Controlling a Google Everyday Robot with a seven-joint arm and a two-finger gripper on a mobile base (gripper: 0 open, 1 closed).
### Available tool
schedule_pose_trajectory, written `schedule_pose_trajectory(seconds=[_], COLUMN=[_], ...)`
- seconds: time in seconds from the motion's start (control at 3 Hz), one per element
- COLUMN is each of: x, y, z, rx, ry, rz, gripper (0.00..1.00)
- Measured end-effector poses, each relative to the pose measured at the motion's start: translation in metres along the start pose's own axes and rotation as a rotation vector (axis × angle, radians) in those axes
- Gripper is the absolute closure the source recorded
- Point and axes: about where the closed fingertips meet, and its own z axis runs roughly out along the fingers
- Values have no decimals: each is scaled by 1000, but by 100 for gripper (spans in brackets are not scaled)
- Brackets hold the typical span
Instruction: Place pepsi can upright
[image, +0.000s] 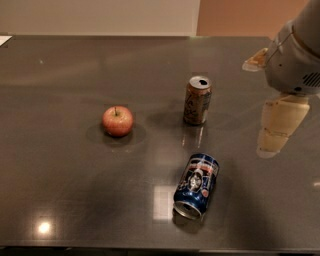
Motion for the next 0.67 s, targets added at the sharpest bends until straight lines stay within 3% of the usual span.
schedule_pose_trajectory(seconds=[0.67], x=[-48], y=[33], z=[16], rx=[-27], ry=[-52], rz=[-320], gripper=[0])
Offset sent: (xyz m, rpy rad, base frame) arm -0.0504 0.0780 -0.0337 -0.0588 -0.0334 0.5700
